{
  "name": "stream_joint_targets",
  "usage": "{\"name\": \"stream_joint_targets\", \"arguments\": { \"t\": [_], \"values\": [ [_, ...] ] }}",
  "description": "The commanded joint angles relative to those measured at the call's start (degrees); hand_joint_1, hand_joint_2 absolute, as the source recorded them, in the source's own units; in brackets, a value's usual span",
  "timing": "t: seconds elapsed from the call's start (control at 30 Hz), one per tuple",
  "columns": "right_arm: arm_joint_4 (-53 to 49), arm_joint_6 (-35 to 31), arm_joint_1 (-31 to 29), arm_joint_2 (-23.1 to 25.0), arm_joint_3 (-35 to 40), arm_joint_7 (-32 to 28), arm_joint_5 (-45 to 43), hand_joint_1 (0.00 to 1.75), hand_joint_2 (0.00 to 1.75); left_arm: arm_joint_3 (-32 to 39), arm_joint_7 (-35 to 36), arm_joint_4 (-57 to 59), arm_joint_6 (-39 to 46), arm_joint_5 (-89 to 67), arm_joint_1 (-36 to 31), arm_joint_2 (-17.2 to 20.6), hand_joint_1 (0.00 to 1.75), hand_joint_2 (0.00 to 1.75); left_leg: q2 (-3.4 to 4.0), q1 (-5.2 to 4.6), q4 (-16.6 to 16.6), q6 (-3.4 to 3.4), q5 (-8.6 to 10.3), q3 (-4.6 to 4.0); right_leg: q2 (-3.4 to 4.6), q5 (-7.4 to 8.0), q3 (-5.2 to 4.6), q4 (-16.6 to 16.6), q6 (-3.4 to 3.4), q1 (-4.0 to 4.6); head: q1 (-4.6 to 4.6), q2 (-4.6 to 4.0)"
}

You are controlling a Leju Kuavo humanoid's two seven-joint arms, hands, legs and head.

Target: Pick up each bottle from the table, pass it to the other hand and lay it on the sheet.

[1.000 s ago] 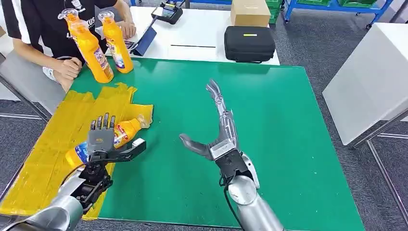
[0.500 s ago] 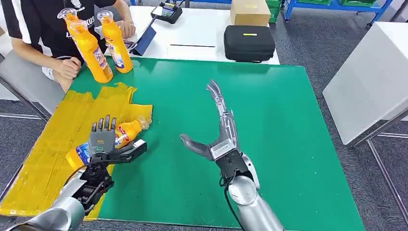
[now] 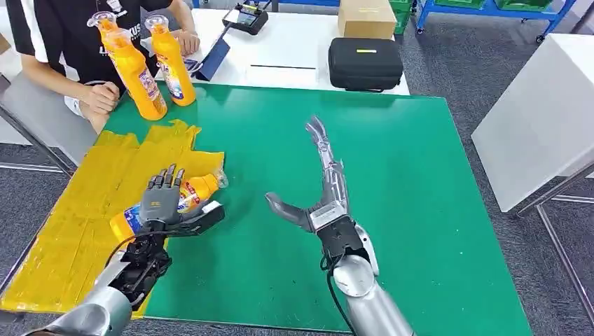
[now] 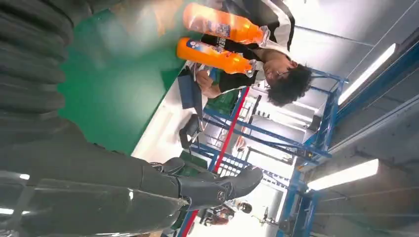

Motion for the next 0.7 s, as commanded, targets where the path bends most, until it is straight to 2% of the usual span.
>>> {"name": "stream_joint_targets", "arguments": {
  "t": [0.03,0.33,0.7],
  "values": [
    [1.92,-0.12,0.05,-0.55,-2.13,-0.13,-0.15,0.00,1.75,3.42,-1.45,-2.43,3.61,-2.00,0.48,-2.16,0.00,0.00,0.13,0.00,-0.03,-0.13,-0.18,0.28,-0.01,-0.17,0.24,-0.01,-0.13,0.02,-0.02,0.00],
    [2.02,-0.14,0.61,-0.19,-3.04,-0.26,-0.09,0.00,1.75,3.80,-0.78,-9.65,4.47,-5.81,1.11,-3.31,0.00,0.00,0.15,0.03,0.02,-0.10,-0.16,-0.14,0.01,-0.11,-0.18,0.00,-0.10,0.06,0.00,0.00],
    [0.94,-0.10,2.06,-0.07,-4.03,-0.27,0.13,0.00,1.75,4.56,2.65,-8.46,6.58,-8.86,0.82,-3.03,0.00,0.00,0.14,0.04,0.01,-0.10,-0.14,-0.27,0.03,-0.09,-0.30,0.00,-0.09,0.07,0.00,0.00]
  ]
}}
